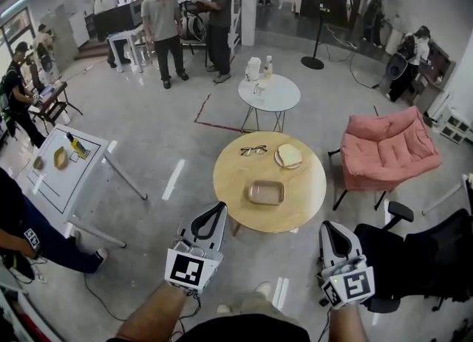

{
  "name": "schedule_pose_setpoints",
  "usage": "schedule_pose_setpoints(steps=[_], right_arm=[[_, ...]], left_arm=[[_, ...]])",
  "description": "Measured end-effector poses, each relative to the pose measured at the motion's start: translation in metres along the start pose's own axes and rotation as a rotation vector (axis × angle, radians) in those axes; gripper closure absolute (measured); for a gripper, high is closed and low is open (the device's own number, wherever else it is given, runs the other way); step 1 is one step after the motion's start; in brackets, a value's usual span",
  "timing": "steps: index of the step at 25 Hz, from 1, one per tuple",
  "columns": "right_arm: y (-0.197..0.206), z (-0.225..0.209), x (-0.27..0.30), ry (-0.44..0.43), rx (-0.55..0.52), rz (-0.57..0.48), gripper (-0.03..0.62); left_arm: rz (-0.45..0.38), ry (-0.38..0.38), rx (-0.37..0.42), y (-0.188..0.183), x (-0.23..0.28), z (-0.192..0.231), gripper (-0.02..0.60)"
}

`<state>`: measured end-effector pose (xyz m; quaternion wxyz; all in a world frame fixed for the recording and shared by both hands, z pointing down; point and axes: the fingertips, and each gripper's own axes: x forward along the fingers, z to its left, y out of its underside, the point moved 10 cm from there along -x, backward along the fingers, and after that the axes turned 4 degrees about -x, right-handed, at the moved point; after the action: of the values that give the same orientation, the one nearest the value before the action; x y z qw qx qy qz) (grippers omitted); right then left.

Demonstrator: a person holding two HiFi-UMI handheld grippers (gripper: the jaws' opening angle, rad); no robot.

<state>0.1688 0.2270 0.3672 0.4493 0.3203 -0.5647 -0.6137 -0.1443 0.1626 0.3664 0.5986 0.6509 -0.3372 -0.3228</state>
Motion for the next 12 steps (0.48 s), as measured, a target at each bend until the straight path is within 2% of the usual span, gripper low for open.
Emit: schedule_pose_setpoints(steps=[12], right_arm=[[0.005, -0.065, 0.038, -0.055, 0.006, -0.009, 0.579]], left_arm=[[0.027, -0.032, 0.003, 0.005, 0.064, -0.010, 0.565]])
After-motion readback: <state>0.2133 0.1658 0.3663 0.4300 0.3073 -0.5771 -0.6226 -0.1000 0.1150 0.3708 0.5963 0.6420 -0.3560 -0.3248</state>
